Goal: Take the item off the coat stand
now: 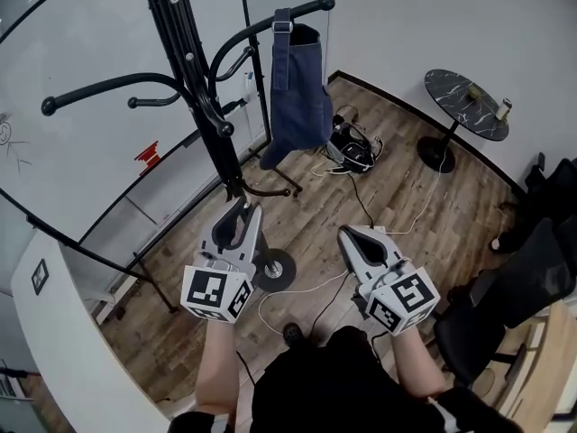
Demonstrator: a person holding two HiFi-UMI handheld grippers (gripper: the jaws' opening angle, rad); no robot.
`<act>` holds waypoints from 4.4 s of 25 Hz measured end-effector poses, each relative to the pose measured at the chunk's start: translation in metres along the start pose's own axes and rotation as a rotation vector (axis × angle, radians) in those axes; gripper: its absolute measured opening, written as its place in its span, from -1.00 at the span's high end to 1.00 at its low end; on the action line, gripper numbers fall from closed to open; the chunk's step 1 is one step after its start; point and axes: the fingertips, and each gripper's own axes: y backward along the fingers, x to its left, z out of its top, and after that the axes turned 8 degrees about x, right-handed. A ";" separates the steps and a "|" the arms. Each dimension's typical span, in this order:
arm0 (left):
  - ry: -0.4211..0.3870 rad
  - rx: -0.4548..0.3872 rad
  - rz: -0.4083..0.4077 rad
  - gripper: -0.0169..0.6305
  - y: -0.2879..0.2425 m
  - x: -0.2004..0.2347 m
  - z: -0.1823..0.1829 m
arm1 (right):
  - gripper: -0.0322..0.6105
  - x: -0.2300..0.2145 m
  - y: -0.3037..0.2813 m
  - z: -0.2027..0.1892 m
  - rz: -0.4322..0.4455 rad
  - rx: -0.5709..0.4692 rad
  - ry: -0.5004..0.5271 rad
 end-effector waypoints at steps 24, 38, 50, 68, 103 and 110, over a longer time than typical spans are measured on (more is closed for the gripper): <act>-0.132 0.010 -0.097 0.30 -0.084 -0.001 0.016 | 0.80 -0.049 -0.002 -0.008 -0.110 -0.009 -0.087; -0.173 -0.029 -0.121 0.73 -0.088 -0.027 0.021 | 0.80 -0.062 0.012 -0.011 -0.120 -0.016 -0.101; -0.232 -0.021 -0.088 0.85 -0.084 -0.049 0.027 | 0.80 -0.073 0.021 -0.009 -0.072 -0.005 -0.094; -0.338 -0.042 -0.023 0.85 -0.109 -0.088 0.070 | 0.80 -0.120 0.053 0.008 -0.013 -0.056 -0.101; -0.210 -0.257 -0.226 0.85 -0.021 -0.155 0.214 | 0.80 -0.120 0.072 0.069 0.191 -0.168 -0.016; -0.143 -0.333 -0.281 0.85 0.028 -0.098 0.254 | 0.80 -0.073 0.043 0.089 0.236 -0.144 0.006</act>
